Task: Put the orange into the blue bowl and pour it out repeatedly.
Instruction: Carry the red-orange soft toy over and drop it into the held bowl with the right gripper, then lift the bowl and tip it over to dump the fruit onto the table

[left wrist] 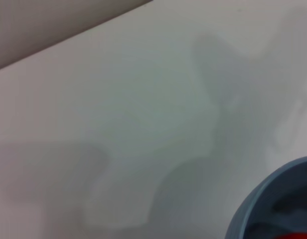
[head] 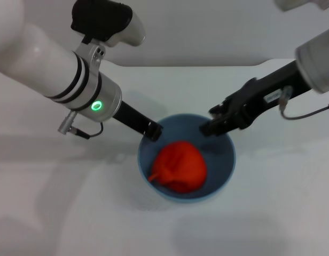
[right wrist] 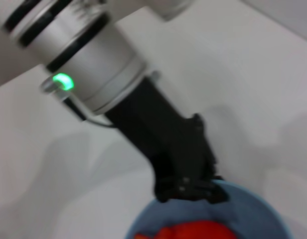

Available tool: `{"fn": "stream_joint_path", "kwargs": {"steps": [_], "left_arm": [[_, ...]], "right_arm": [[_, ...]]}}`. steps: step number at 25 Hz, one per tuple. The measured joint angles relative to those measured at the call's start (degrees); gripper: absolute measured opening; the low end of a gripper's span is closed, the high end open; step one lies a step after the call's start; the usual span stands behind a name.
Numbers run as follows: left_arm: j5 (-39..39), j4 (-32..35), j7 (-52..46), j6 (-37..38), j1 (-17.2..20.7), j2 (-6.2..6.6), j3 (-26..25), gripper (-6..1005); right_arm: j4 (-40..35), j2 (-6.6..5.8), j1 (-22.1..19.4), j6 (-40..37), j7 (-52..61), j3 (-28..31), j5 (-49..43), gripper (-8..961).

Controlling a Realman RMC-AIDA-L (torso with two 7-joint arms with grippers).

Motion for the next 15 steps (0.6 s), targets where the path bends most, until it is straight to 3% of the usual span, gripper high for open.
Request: {"fn": "stream_joint_path", "kwargs": {"steps": [4, 6, 11, 15], "left_arm": [[0.2, 3.1, 0.8, -3.3, 1.7, 0.33, 0.3, -1], [0.3, 6.9, 2.4, -7.6, 4.5, 0.46, 1.0, -1], [0.3, 16.1, 7.2, -21.0, 14.0, 0.54, 2.9, -1], [2.7, 22.4, 16.9, -35.4, 23.7, 0.69, 10.0, -1]], "right_arm": [[-0.4, -0.2, -0.8, -1.4, 4.9, 5.4, -8.6, 466], [-0.3, -0.22, -1.8, -2.8, 5.9, 8.0, -12.3, 470], [0.4, -0.09, -6.3, -5.1, 5.9, 15.3, -14.0, 470], [1.9, -0.08, -8.9, -6.2, 5.0, 20.7, -15.5, 470]]}}
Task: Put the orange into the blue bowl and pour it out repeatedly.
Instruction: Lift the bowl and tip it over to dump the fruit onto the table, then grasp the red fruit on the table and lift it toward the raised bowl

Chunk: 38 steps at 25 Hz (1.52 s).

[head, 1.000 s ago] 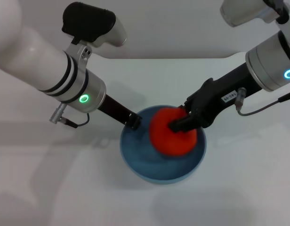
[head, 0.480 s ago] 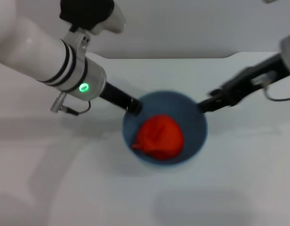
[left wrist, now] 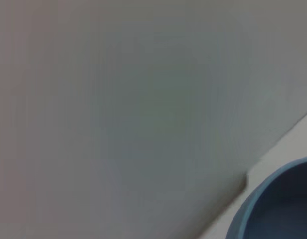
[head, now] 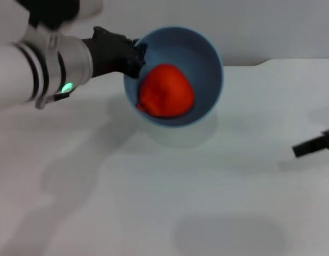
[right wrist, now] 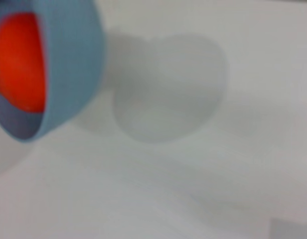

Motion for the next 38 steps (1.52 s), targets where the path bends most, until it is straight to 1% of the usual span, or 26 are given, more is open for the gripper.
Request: {"fn": "stream_joint_path", "kwargs": {"steps": [1, 3, 6, 7, 8, 10, 11, 12, 13, 15, 16, 18, 20, 22, 24, 25, 27, 30, 31, 33, 35, 36, 37, 38], "left_arm": [[1.1, 0.7, 1.8, -2.8, 1.6, -0.02, 2.0, -1], [6.1, 2.2, 7.2, -14.3, 7.2, -0.05, 9.6, -1], [14.2, 0.5, 11.8, -33.2, 13.5, -0.12, 18.1, -1], [18.1, -2.3, 14.2, -46.5, 16.5, -0.21, 22.8, -1], [18.1, -2.3, 14.2, -46.5, 16.5, -0.21, 22.8, -1], [19.1, -4.6, 16.2, -54.8, 17.7, -0.29, 25.3, -1], [19.3, -7.1, 18.6, -61.4, 18.0, -0.32, 27.2, -1], [19.4, -11.9, 23.7, -69.2, 17.3, -0.51, 29.7, -1], [19.4, -11.9, 23.7, -69.2, 17.3, -0.51, 29.7, -1], [19.0, -17.5, 30.8, -76.7, 15.8, -0.77, 32.7, -2], [18.2, -21.3, 36.8, -81.8, 14.4, -0.95, 35.2, -2], [15.0, -25.0, 45.7, -87.0, 12.2, -1.03, 38.9, -2], [9.6, -27.2, 52.9, -89.3, 9.9, -1.06, 41.9, -2], [5.8, -28.6, 56.1, -90.2, 8.0, -1.07, 43.3, -2], [4.0, -28.9, 55.7, -90.5, 7.4, -1.08, 43.6, -2], [1.9, -28.4, 55.1, -90.4, 7.3, -1.08, 43.6, -2], [-4.3, -25.6, 53.9, -89.1, 7.3, -1.02, 43.3, -2], [-16.5, -17.3, 53.4, -82.4, 8.4, -0.47, 40.4, -2], [-20.8, -13.7, 53.5, -77.2, 9.3, -0.33, 37.8, -2], [-27.5, -7.5, 53.4, -65.1, 11.3, -0.21, 30.9, -2], [-34.0, -3.1, 51.7, -49.2, 12.4, -0.21, 22.6, -2], [-37.2, -2.0, 49.8, -40.7, 12.2, -0.22, 18.4, -2], [-40.7, -1.2, 46.3, -30.0, 11.5, -0.16, 12.5, -2], [-42.5, -1.2, 42.9, -22.1, 10.4, -0.07, 7.8, -2]], "right_arm": [[0.2, 0.0, -0.5, -0.4, -0.4, 1.1, -0.9, 470], [0.5, 0.03, -1.2, -0.8, -0.7, 2.7, -3.3, 469], [0.7, 0.08, -1.9, -1.0, -0.8, 3.5, -6.8, 469], [0.9, 0.11, -2.1, -1.0, -1.0, 3.8, -8.2, 469], [1.1, 0.12, -2.2, -1.0, -1.4, 4.1, -8.8, 469], [1.6, 0.12, -2.4, -1.0, -2.0, 4.8, -9.5, 469], [1.9, 0.12, -2.4, -1.0, -2.2, 5.2, -9.6, 469], [2.0, 0.12, -2.5, -0.9, -2.3, 5.5, -9.6, 469], [2.1, 0.12, -2.5, -0.8, -2.3, 5.6, -9.6, 469], [2.1, 0.12, -2.7, -0.7, -2.5, 5.9, -9.6, 469], [2.1, 0.12, -2.7, -0.8, -2.8, 6.3, -9.7, 469], [2.2, 0.09, -2.8, -0.8, -3.3, 7.3, -9.7, 469], [2.3, 0.06, -2.8, -0.9, -3.6, 8.3, -9.7, 469], [2.2, 0.04, -2.8, -0.9, -3.7, 8.8, -9.6, 469], [2.2, 0.03, -2.9, -0.9, -3.8, 8.9, -9.6, 469], [2.2, 0.02, -2.9, -0.8, -3.9, 8.8, -9.5, 469], [2.3, 0.02, -2.9, -0.7, -4.1, 8.5, -9.4, 468], [2.5, 0.06, -2.6, -0.5, -4.5, 7.6, -8.8, 468], [2.8, 0.07, -2.4, -0.5, -4.6, 7.1, -8.2, 468], [3.3, 0.07, -2.2, -0.5, -4.9, 6.0, -7.0, 468], [3.8, 0.05, -1.9, -0.5, -5.7, 4.8, -5.3, 468], [4.1, 0.01, -1.7, -0.4, -6.1, 4.2, -4.4, 468], [4.4, -0.01, -1.5, -0.4, -6.4, 3.8, -3.6, 468], [4.6, -0.03, -1.2, -0.4, -6.5, 3.5, -3.1, 468]]}}
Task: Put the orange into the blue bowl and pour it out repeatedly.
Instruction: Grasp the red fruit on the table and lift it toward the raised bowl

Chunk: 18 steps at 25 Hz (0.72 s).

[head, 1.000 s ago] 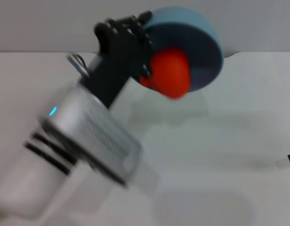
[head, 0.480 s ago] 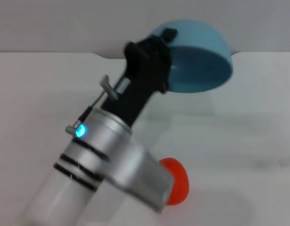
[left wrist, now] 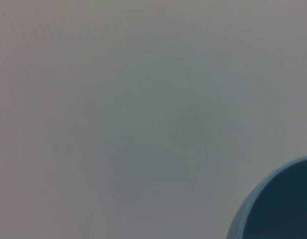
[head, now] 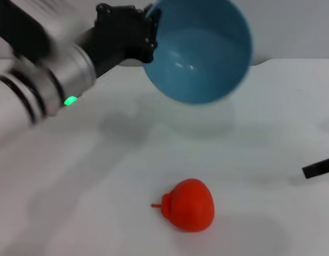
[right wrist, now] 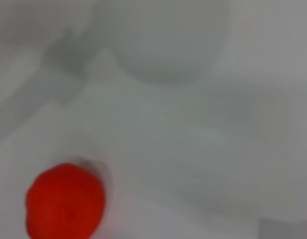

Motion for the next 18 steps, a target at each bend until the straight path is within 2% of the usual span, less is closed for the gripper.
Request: {"fn": "stream_joint_path", "kwargs": {"steps": [3, 6, 8, 11, 13, 18], "left_arm": [[-0.7, -3.9, -14.0, 25.0, -6.4, 0.22, -15.3, -2], [3.3, -9.0, -23.7, 40.8, -12.7, 0.45, -26.6, -2], [9.6, -11.4, -31.7, 49.3, -16.2, 0.53, -32.9, -2], [22.9, -11.9, -41.7, 60.2, -19.8, 0.61, -38.3, -2], [30.3, -10.1, -45.2, 64.9, -20.5, 0.39, -40.3, -2], [35.7, -4.5, -48.8, 68.0, -18.0, 0.36, -40.5, -2]], "right_arm": [[0.2, -0.03, 0.7, 0.2, -0.2, -1.2, 1.3, 468], [0.2, -0.04, 1.2, 0.7, -0.4, -3.3, 2.0, 468], [0.3, -0.04, 1.4, 1.5, -1.0, -5.0, 2.5, 468], [0.6, -0.01, 1.3, 3.3, -2.9, -8.1, 6.6, 468], [1.1, 0.05, 0.8, 4.7, -6.3, -10.3, 11.1, 467], [5.9, 0.0, 1.3, 8.5, -14.4, -16.3, 18.6, 467]]}}
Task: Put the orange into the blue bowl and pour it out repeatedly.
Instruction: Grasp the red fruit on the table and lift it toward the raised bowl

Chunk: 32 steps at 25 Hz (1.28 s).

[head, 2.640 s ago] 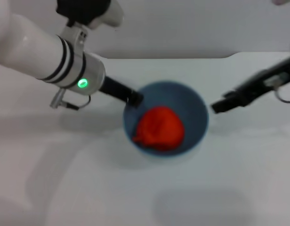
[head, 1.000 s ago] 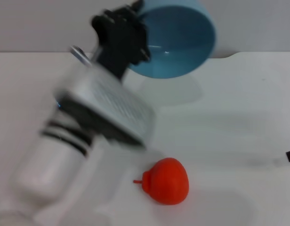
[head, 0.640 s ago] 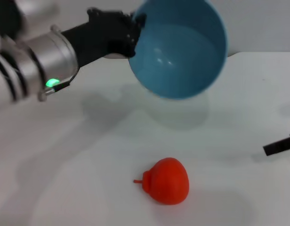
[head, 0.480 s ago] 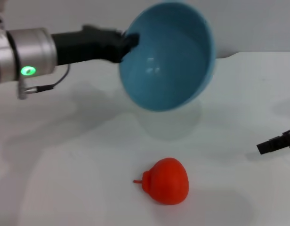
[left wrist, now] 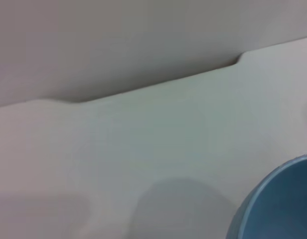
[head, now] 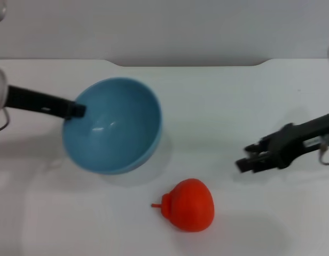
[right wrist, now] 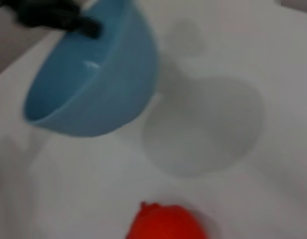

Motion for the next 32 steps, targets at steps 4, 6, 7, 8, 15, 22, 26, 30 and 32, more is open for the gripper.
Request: {"fn": "stream_joint_path", "kwargs": {"steps": [4, 6, 7, 8, 15, 22, 26, 30, 32], "left_arm": [[4.8, 2.5, -2.5, 3.0, 0.8, -0.02, -0.5, -2], [5.7, 2.8, -2.7, 3.9, 1.0, -0.03, -0.1, -2], [5.8, 2.8, -2.7, 4.0, 1.0, -0.03, 0.1, -2], [5.8, 2.8, -2.7, 4.1, 1.0, -0.05, 0.4, -2], [5.9, 2.8, -2.7, 3.8, 0.6, -0.15, 2.4, -2], [6.0, 2.3, -2.4, 3.2, 0.3, -0.15, 3.3, -2], [6.0, 2.3, -2.3, 3.1, 0.2, -0.11, 3.3, -1], [6.0, 2.2, -2.2, 2.9, 0.1, -0.09, 3.9, -1], [6.0, 2.2, -2.2, 2.9, 0.1, -0.08, 4.1, -1]], "right_arm": [[3.3, 0.13, 1.4, 5.4, -1.1, -9.0, 1.4, 467], [4.3, 0.14, 2.2, 7.9, -0.7, -12.7, 1.9, 469], [4.8, 0.14, 2.7, 8.8, -0.5, -14.3, 2.2, 470], [5.4, 0.15, 3.2, 9.7, -0.3, -15.8, 2.8, 472], [12.5, 0.25, 6.4, 15.8, -0.4, -22.9, 8.1, 472], [17.4, 0.49, 8.2, 20.5, -0.1, -29.4, 9.0, 467], [17.6, 0.54, 7.7, 20.9, 0.1, -29.2, 9.6, 464], [17.8, 0.42, 7.5, 20.8, 0.5, -28.7, 10.6, 426], [17.8, 0.11, 7.2, 20.3, 1.4, -27.7, 12.2, 353]]}}
